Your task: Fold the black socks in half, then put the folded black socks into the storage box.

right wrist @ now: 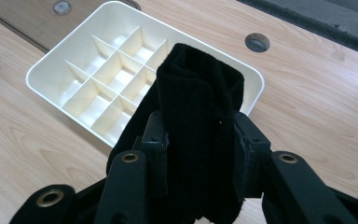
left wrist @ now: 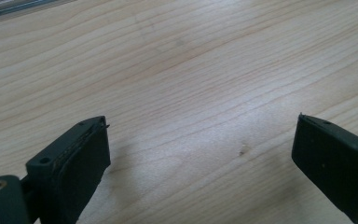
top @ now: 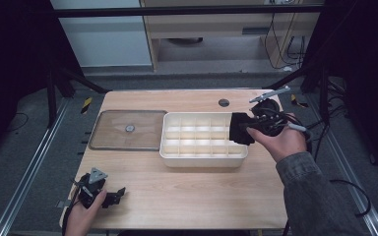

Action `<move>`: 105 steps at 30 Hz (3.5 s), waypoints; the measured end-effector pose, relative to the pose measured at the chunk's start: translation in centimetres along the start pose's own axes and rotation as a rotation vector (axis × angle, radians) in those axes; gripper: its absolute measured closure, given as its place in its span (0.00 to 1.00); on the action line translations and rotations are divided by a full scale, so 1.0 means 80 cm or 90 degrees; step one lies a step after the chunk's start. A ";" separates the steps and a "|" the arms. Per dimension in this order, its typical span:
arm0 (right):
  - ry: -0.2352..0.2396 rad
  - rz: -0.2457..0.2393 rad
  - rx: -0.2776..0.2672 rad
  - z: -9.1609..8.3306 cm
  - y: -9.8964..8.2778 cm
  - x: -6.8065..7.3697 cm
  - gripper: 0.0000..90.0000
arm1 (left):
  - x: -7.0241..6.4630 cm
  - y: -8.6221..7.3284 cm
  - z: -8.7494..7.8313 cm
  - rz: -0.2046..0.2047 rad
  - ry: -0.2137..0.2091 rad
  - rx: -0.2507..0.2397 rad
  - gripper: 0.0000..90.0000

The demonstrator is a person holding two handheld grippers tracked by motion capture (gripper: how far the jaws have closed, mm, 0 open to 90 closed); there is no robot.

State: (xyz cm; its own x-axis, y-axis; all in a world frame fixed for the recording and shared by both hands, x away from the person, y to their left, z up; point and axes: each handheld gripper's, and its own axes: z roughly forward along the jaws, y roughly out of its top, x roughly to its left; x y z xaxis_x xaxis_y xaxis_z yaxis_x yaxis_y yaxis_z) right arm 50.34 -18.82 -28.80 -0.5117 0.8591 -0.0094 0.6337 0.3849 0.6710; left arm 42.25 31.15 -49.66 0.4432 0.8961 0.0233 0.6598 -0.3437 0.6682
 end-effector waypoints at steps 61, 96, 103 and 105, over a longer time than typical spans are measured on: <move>-0.073 0.002 0.068 0.082 -0.001 -0.009 0.70 | 0.002 -0.006 0.015 0.004 -0.004 -0.036 0.00; -0.085 -0.015 0.133 0.129 -0.025 0.005 0.70 | 0.001 -0.008 0.014 0.006 -0.008 -0.035 0.00; -0.109 -0.040 0.157 0.139 -0.024 0.008 0.70 | 0.001 -0.008 0.014 0.005 -0.008 -0.037 0.00; -0.111 -0.043 0.162 0.141 -0.025 0.008 0.70 | 0.001 -0.008 0.014 0.005 -0.008 -0.037 0.00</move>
State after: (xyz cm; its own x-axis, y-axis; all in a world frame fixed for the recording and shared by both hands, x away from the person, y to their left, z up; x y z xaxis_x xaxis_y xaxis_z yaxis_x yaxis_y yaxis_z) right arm 55.28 -15.22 -38.56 -0.4637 0.8655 -0.1892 0.7380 0.4955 0.4581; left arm 42.53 31.11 -50.90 0.4554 0.8901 0.0196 0.6202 -0.3330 0.7103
